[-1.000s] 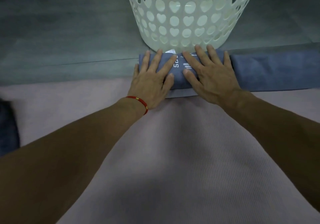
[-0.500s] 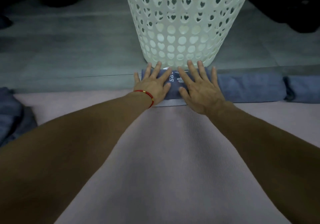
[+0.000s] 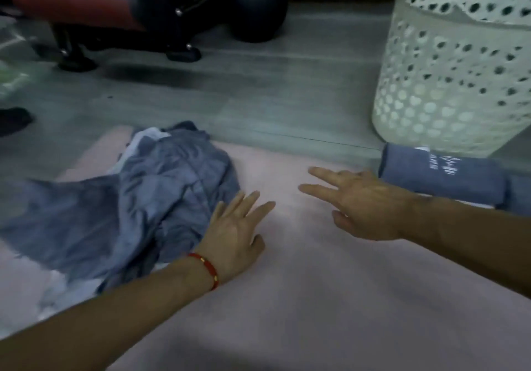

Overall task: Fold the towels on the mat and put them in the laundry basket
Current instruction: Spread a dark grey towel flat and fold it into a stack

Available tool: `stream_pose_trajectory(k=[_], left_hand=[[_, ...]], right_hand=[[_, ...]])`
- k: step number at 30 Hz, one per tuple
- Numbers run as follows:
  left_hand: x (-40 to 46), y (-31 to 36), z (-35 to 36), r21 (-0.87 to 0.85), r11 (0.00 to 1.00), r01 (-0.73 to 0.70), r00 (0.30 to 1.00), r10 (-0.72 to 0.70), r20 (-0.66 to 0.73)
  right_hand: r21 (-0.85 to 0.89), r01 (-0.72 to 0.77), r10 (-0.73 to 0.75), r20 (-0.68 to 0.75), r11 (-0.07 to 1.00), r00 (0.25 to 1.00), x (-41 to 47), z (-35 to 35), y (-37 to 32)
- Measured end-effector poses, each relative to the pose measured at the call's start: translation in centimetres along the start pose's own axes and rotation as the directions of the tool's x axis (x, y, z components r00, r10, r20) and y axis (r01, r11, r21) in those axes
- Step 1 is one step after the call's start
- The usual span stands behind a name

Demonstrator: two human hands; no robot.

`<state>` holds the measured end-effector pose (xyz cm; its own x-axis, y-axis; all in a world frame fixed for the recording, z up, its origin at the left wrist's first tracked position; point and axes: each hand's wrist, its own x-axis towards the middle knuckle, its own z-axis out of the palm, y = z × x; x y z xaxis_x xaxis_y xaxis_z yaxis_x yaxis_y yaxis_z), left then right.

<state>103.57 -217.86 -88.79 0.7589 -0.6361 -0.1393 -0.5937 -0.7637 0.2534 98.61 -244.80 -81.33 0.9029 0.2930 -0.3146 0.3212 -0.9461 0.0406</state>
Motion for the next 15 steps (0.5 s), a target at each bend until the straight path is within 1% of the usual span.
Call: stream_pose_trajectory(k=[2, 3, 5, 6, 8, 10, 11, 12, 14, 15], left_hand=[[-3.2, -4.8, 0.0, 0.044, 0.985, 0.166, 0.983, -0.162, -0.090], [-4.5, -7.0, 0.1, 0.082, 0.969, 0.234, 0.966, -0.222, -0.131], [-6.6, -10.9, 0.5, 0.138, 0.927, 0.349, 0.924, -0.316, -0.215], [-7.3, -12.5, 0.5, 0.142, 0.900, 0.413, 0.897, -0.375, -0.234], [-7.9, -15.1, 0.4, 0.134, 0.848, 0.513, 0.849, -0.478, -0.225], [-7.6, -17.4, 0.2, 0.133, 0.810, 0.572, 0.817, -0.547, -0.183], [-7.3, -18.0, 0.2, 0.120, 0.809, 0.575, 0.814, -0.552, -0.180], [-7.0, -18.4, 0.2, 0.080, 0.820, 0.566, 0.813, -0.540, -0.217], [-7.0, -18.5, -0.1, -0.009, 0.835, 0.550, 0.777, -0.515, -0.362], [-7.0, -18.2, -0.3, -0.033, 0.841, 0.541, 0.754, -0.501, -0.424]], right_hand=[[0.009, 0.109, -0.108, -0.019, 0.994, 0.994, 3.8, -1.0, -4.7], [0.030, 0.141, -0.140, -0.033, 0.990, 0.990, 5.8, -1.1, -7.0], [0.122, 0.151, -0.145, -0.054, 0.981, 0.988, 9.5, -0.7, -11.4], [0.176, 0.136, -0.127, -0.061, 0.975, 0.990, 10.9, -0.4, -13.6], [0.256, 0.110, -0.098, -0.059, 0.960, 0.993, 13.0, 0.6, -17.4], [0.313, 0.095, -0.090, -0.032, 0.945, 0.995, 14.0, 1.7, -20.4], [0.331, 0.088, -0.084, -0.026, 0.940, 0.996, 14.1, 2.2, -21.2], [0.345, 0.082, -0.074, -0.036, 0.935, 0.997, 14.0, 2.7, -21.7], [0.402, 0.092, -0.061, -0.090, 0.911, 0.994, 13.4, 3.5, -22.0], [0.457, 0.101, -0.048, -0.125, 0.884, 0.991, 13.1, 3.8, -21.9]])
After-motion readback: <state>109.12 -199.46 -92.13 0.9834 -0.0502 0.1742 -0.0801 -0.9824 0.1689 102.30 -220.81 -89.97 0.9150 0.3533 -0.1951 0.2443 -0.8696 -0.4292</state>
